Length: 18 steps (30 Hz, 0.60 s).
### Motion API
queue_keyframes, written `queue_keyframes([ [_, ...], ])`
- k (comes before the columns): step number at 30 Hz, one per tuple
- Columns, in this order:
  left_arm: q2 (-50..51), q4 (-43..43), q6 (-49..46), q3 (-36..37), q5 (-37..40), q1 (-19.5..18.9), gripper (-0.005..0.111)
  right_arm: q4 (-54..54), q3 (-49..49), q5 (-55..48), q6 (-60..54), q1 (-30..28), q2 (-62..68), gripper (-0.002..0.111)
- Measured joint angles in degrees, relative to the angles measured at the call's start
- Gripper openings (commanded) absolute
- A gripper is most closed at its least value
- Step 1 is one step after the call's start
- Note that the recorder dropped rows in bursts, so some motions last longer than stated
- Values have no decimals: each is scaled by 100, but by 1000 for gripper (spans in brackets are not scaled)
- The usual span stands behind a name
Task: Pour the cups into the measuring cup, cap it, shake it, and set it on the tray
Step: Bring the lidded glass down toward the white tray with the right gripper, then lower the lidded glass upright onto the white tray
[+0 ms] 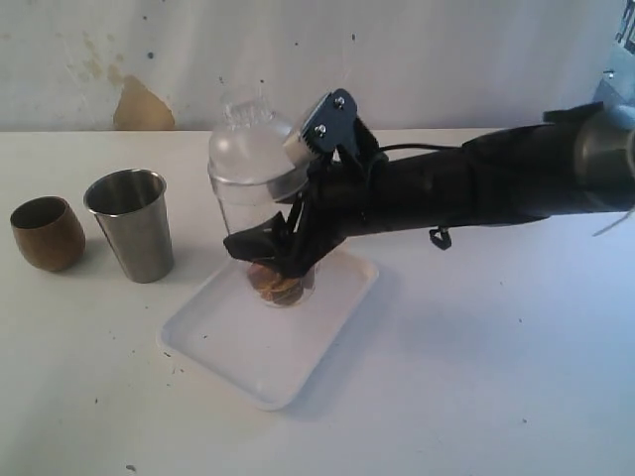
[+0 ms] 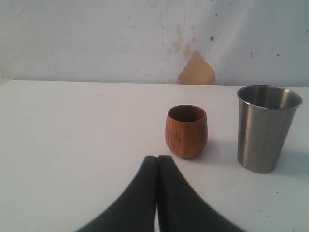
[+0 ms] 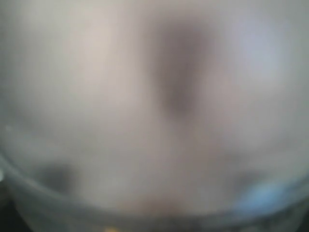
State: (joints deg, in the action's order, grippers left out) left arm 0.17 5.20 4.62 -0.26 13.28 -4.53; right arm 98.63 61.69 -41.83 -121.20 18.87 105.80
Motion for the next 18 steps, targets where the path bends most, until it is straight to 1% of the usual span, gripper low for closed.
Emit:
queue_keyframes([
  [5, 0, 0, 0, 0, 0, 0, 0, -11, 304, 193, 3, 0, 572, 0],
  [7, 0, 0, 0, 0, 0, 0, 0, -11, 389, 515, 3, 26, 574, 0],
  [10, 0, 0, 0, 0, 0, 0, 0, 0, 440, 1981, 61, 248, 347, 0],
  [11, 0, 0, 0, 0, 0, 0, 0, 0, 440, 2674, 72, 344, 260, 0],
  [12, 0, 0, 0, 0, 0, 0, 0, 13, 440, 3001, 72, 416, 181, 0],
  [14, 0, 0, 0, 0, 0, 0, 0, 36, 440, 3401, 106, 528, 37, 0],
  [18, 0, 0, 0, 0, 0, 0, 0, 62, 489, 3524, 252, 827, -154, 0],
])
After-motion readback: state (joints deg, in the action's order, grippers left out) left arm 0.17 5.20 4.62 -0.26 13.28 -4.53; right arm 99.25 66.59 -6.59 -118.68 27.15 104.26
